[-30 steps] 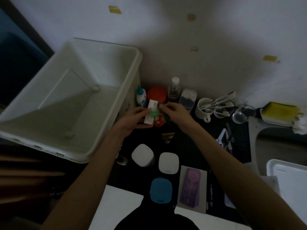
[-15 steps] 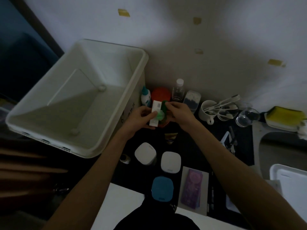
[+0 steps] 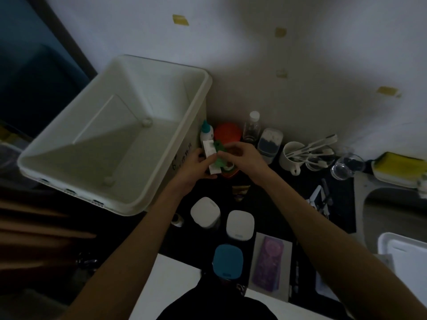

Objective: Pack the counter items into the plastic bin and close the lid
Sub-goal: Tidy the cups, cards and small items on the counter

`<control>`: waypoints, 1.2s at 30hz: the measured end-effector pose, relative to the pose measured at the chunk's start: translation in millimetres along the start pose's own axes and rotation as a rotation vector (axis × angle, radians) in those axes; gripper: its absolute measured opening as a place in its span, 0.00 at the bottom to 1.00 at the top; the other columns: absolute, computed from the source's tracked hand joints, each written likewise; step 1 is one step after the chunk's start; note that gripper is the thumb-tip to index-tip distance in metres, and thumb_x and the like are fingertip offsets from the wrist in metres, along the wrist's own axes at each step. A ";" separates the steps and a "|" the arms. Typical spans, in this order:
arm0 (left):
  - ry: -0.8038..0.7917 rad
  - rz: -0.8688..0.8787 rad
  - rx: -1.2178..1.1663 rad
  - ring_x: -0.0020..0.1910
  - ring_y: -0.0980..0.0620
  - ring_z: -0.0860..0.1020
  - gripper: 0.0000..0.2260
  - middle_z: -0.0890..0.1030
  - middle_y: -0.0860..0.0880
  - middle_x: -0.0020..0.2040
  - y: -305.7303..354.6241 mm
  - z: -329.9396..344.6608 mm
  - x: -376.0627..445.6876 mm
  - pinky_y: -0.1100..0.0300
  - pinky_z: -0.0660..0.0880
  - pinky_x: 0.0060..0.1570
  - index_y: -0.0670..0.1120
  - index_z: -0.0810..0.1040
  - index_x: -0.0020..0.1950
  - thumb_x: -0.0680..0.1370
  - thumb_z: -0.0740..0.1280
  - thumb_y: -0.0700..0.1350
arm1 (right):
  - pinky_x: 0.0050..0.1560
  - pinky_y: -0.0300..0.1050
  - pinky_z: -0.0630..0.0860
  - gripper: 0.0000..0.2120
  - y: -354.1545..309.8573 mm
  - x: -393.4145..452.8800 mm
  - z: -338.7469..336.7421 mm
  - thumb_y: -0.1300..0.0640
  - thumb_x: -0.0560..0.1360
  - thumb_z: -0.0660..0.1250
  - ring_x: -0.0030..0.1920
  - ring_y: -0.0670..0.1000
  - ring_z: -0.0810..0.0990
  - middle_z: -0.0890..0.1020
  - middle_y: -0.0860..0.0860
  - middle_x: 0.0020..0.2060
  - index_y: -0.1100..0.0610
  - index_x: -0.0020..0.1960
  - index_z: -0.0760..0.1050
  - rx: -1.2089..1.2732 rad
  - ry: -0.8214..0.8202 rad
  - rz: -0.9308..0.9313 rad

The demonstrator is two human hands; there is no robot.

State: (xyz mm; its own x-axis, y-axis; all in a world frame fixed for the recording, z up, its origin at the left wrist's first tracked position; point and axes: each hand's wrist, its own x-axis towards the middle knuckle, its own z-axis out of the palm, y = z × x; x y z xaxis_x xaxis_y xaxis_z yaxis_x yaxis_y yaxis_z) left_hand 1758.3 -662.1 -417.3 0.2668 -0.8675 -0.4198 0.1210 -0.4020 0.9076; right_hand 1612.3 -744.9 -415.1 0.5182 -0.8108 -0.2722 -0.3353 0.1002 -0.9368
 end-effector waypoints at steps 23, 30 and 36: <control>0.060 -0.136 -0.228 0.50 0.48 0.80 0.16 0.78 0.42 0.60 6.3 17.6 25.4 0.51 0.80 0.44 0.42 0.69 0.71 0.84 0.58 0.44 | 0.52 0.43 0.77 0.13 6.1 -6.3 6.3 0.51 0.70 0.76 0.50 0.48 0.77 0.79 0.52 0.50 0.54 0.53 0.80 -0.456 0.112 -0.385; 0.053 -0.290 -0.397 0.50 0.45 0.80 0.18 0.80 0.41 0.55 1.3 14.0 26.2 0.49 0.78 0.53 0.40 0.71 0.70 0.82 0.62 0.47 | 0.44 0.31 0.71 0.12 1.1 -5.1 1.3 0.51 0.70 0.76 0.48 0.47 0.76 0.77 0.51 0.50 0.55 0.49 0.78 -0.530 0.035 -0.307; 0.081 -0.253 -0.524 0.52 0.45 0.79 0.16 0.79 0.41 0.59 -0.9 9.2 26.7 0.47 0.74 0.56 0.42 0.72 0.68 0.82 0.62 0.45 | 0.44 0.35 0.79 0.14 -1.2 -6.7 -18.3 0.54 0.71 0.76 0.45 0.44 0.84 0.85 0.48 0.42 0.60 0.52 0.77 0.072 0.237 -0.109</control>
State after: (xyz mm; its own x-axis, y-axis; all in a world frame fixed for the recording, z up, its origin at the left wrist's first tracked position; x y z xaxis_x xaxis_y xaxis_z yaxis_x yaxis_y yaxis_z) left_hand 1756.5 -687.6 -429.3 0.2381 -0.7300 -0.6407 0.6414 -0.3771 0.6681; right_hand 1594.9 -750.2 -408.1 0.3469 -0.9305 -0.1177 -0.2260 0.0389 -0.9734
